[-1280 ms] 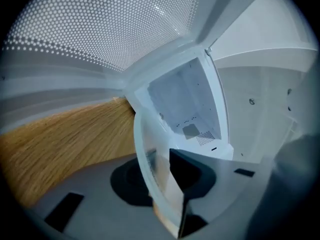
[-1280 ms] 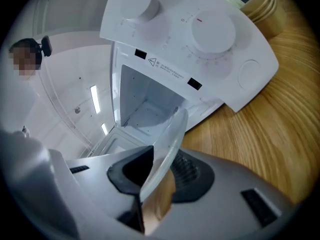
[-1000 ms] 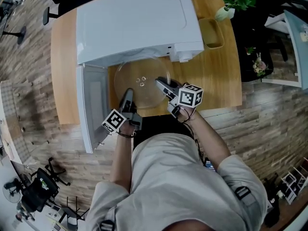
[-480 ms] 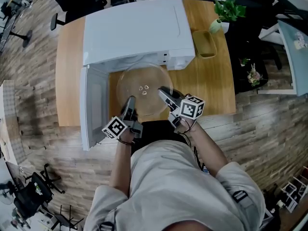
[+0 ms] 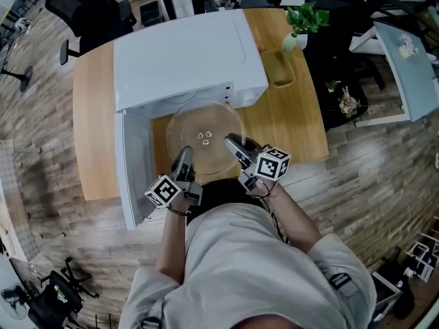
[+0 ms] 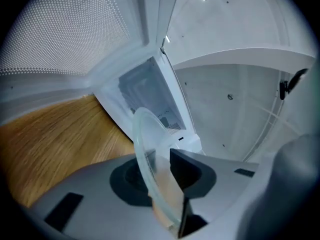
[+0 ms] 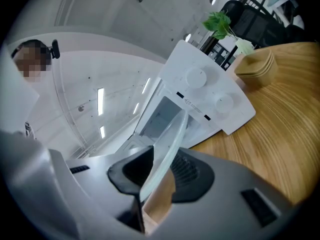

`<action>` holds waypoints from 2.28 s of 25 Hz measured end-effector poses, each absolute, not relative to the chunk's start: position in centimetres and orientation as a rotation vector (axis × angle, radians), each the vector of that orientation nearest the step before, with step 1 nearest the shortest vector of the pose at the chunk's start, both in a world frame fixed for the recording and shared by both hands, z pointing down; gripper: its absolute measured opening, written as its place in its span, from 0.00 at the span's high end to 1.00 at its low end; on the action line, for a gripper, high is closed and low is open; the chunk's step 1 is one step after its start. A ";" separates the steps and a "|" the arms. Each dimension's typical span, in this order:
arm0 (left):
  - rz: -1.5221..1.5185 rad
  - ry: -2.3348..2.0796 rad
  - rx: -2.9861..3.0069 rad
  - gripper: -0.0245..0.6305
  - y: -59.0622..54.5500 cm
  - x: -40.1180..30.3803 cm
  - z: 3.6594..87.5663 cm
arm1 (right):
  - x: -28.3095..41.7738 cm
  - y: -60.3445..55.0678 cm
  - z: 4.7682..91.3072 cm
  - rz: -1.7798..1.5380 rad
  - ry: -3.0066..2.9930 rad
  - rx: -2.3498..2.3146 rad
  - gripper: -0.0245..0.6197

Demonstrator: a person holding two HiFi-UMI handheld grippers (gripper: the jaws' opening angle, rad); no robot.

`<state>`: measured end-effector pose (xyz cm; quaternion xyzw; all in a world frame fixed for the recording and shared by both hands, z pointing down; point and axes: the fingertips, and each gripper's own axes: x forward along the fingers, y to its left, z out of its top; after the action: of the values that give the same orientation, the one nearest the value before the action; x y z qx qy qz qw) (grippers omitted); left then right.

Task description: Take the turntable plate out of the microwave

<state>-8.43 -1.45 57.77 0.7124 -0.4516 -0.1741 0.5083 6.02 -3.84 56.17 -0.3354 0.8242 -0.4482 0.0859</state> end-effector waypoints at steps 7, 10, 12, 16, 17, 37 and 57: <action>-0.398 -0.997 1.733 0.79 -1.2 -7.9 57.0 | 6.5 -2.6 55.0 -1.305 2.424 -1.108 0.79; -0.397 -0.969 1.756 0.79 -1.0 -7.8 56.4 | 6.6 -2.0 54.4 -1.289 2.413 -1.143 0.79; -0.396 -0.952 1.783 0.78 -0.8 -7.6 55.8 | 6.7 -1.3 54.1 -1.279 2.401 -1.165 0.78; -0.381 -0.892 1.834 0.78 -1.1 -6.8 54.8 | 7.6 -0.7 53.1 -1.214 2.377 -1.207 0.79; -0.376 -0.884 1.844 0.78 -1.0 -6.7 54.7 | 7.8 -0.5 52.9 -1.199 2.370 -1.213 0.79; -0.466 -0.915 1.988 0.79 -0.3 -2.0 48.0 | 12.4 0.1 46.2 -0.982 2.415 -1.082 0.79; -0.552 -0.901 2.173 0.78 -2.7 1.0 40.6 | 15.7 -1.8 38.8 -0.735 2.438 -1.051 0.79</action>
<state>1.02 -2.74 40.61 0.8408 -0.3487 -0.2137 0.3547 15.65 -1.83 38.83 -0.3745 0.8685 -0.2618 0.1922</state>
